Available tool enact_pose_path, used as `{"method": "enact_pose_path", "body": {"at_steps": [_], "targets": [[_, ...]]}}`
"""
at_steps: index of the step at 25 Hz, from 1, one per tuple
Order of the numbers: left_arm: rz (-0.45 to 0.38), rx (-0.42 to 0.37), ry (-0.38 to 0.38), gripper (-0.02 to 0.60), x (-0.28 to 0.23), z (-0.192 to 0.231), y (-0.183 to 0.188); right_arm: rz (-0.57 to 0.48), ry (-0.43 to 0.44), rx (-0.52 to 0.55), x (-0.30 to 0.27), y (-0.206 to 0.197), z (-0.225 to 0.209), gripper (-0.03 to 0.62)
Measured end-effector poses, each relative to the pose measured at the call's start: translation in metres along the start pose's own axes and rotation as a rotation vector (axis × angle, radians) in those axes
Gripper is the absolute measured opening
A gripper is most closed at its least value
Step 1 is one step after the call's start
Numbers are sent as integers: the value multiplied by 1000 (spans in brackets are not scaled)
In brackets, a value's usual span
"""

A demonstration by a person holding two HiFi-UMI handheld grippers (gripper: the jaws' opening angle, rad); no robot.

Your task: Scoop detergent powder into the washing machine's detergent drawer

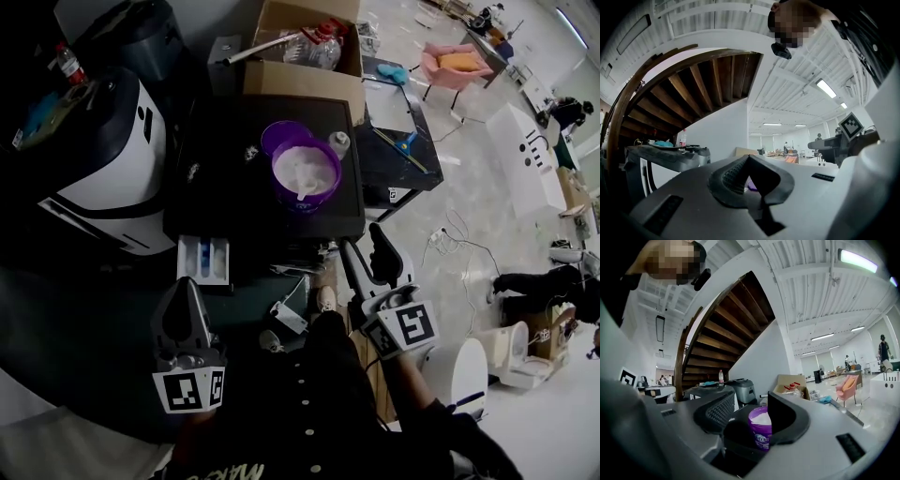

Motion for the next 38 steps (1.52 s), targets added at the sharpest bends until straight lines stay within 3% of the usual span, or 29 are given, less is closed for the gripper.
{"method": "enact_pose_path", "body": {"at_steps": [6, 12, 19, 26, 33, 38], "targets": [[0, -11, 50, 12, -37, -5, -5, 37, 99, -16, -44, -7, -16, 219], [37, -6, 78, 12, -76, -18, -3, 81, 227, -147, -85, -12, -26, 219], [149, 10, 98, 12, -99, -17, -29, 300, 303, -588, -107, -57, -22, 218], [226, 24, 93, 12, -111, -15, -54, 425, 322, -1008, -127, -92, -12, 186], [269, 31, 100, 12, -117, -10, -66, 455, 312, -1248, -144, -109, -21, 186], [288, 23, 101, 12, -121, -11, -72, 462, 304, -1344, -152, -114, -28, 166]]}}
Point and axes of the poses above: the fingertips, and each gripper's own axes: x backward along the fingers, z to its left, y out of its top, the point moved 6 cm from there along x, backward along the fingers, and after that the axes turned 5 degrees about z, right-handed, at the moved point
